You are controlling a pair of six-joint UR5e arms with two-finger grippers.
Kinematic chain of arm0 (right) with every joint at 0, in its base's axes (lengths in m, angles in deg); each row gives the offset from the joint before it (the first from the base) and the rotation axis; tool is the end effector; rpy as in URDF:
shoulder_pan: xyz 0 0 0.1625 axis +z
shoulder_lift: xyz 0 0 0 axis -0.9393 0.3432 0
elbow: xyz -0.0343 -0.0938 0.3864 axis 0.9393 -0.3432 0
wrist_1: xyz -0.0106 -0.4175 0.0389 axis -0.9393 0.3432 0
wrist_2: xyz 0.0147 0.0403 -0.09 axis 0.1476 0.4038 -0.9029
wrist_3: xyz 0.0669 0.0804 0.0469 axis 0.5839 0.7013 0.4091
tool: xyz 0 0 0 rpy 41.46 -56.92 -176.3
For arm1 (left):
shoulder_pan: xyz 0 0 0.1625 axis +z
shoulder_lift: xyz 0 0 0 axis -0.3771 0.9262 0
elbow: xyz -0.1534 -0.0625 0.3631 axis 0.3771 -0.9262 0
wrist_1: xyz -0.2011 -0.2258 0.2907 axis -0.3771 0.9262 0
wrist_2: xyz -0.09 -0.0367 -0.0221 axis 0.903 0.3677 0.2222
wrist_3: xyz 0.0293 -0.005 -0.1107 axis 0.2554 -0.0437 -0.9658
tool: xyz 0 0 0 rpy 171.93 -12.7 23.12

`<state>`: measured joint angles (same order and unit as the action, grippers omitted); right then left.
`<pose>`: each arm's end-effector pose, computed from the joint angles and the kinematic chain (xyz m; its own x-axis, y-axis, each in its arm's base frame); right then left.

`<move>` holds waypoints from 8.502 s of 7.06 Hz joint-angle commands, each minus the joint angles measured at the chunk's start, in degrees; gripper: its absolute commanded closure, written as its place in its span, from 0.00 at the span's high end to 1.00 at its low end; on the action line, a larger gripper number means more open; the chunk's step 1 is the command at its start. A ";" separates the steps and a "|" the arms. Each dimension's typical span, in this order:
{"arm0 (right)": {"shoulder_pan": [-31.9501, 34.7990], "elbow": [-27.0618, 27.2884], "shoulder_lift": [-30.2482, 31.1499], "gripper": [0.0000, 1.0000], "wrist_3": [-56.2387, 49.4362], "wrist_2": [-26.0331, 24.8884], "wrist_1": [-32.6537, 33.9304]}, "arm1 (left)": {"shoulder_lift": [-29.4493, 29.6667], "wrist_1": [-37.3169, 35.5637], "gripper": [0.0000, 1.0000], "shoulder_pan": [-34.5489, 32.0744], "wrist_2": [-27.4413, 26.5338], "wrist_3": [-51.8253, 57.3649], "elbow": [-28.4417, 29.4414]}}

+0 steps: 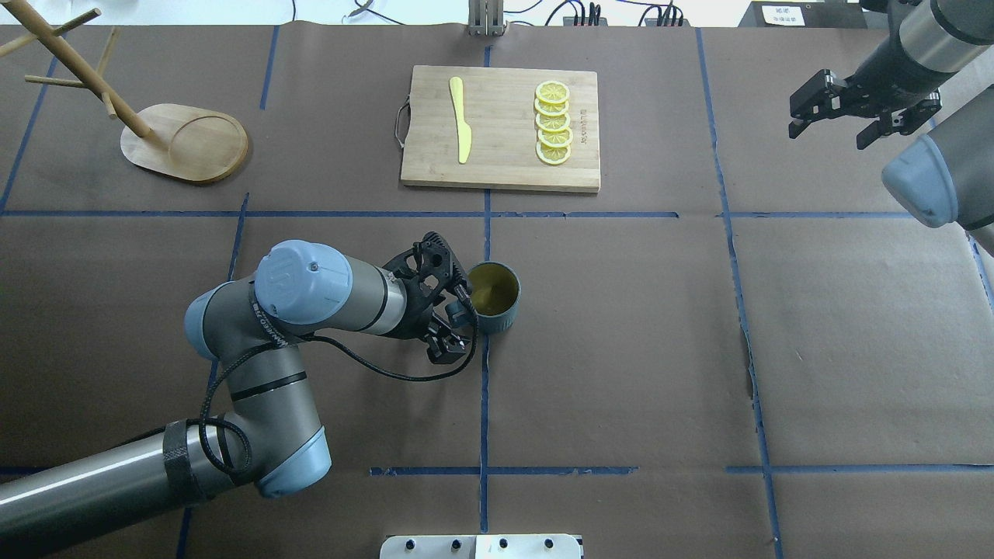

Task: Hang cup on storage rack
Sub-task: 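Lower the left gripper over the mug rim and close on it, then lift the teal mug with the left gripper and carry it toward the wooden rack, then tilt the mug with the left gripper and align its handle with a rack peg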

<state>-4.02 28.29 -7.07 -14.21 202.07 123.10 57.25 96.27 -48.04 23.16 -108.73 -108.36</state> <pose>-0.1991 -0.5913 0.3677 0.6659 0.1423 0.7323 -0.1426 0.9878 -0.0622 0.5755 -0.3939 0.2306 0.2962 0.8658 -0.4034 -0.2357 0.4755 0.8475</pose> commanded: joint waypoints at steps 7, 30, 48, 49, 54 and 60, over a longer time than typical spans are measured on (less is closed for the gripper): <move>0.19 -0.09 -0.05 1.00 0.00 0.00 0.00 | 0.22 4.31 0.00 0.04 0.09 -11.78 0.28; 22.43 4.75 17.70 1.00 -43.33 1.93 -0.18 | -9.10 81.18 0.00 -33.10 -1.48 -123.64 24.25; 23.13 4.57 16.73 1.00 -43.33 2.02 0.00 | -3.64 95.98 0.00 -30.37 -22.32 -134.22 42.01; 23.13 4.66 16.73 1.00 -43.33 2.02 0.00 | -3.64 95.98 0.00 -30.37 -22.32 -134.22 42.20; 23.13 4.66 16.91 1.00 -43.33 2.02 0.00 | -3.47 95.98 0.00 -30.72 -22.68 -134.04 42.90; 23.13 4.75 16.91 1.00 -43.33 2.02 0.00 | -3.82 96.07 0.00 -31.07 -22.59 -134.22 42.99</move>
<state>19.10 33.06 9.84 -57.54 204.09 123.10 53.57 192.33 -79.04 0.50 -242.88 -65.37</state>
